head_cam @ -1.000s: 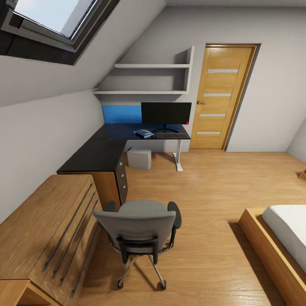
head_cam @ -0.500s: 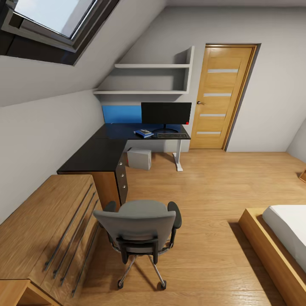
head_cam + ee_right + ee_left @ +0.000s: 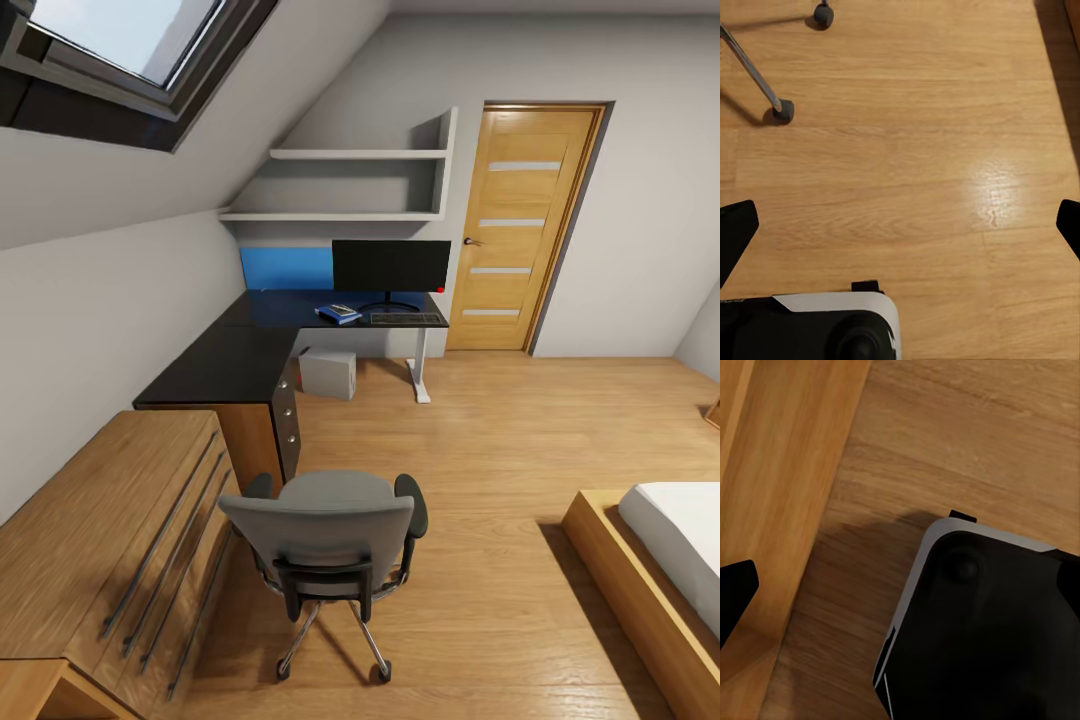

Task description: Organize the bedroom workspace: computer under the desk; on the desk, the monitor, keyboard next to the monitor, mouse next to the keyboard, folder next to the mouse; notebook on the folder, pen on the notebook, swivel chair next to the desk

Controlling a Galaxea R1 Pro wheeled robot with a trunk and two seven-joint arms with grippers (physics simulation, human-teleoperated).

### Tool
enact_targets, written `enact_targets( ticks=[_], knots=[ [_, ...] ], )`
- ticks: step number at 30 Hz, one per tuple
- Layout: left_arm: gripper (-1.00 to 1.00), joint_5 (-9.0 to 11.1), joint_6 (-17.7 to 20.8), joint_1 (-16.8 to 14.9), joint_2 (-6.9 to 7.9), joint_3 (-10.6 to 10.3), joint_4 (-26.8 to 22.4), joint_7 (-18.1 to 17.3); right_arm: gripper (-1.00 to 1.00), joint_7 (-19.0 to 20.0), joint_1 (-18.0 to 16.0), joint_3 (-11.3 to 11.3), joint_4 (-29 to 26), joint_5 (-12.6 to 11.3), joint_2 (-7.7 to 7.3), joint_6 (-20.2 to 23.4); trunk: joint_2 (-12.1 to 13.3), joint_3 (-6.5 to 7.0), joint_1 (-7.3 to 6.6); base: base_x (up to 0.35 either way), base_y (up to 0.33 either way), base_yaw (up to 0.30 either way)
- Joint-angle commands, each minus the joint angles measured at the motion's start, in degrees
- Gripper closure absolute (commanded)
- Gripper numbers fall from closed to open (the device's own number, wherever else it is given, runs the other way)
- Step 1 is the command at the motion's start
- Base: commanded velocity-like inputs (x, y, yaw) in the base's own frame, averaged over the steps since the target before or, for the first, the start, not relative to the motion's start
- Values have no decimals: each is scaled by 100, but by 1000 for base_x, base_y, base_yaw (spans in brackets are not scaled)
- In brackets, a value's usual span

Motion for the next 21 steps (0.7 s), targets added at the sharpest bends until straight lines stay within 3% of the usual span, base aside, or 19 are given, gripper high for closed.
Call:
enact_targets(
  ticks=[1,16,21],
  knots=[
    [-100,22,-12,-3,-1,-49,0,36,-100,-35,-4,47,-9,-25,1,-10,-52,-29,25,0,0,0],
    [-100,23,-17,-3,-1,-47,0,31,-100,-42,-4,44,-40,-32,13,-10,-654,-299,354,0,0,0],
    [-100,-4,-25,-3,4,-69,0,-18,-100,-42,-4,48,-42,-32,9,-10,-654,-299,354,0,0,0]
  ],
)
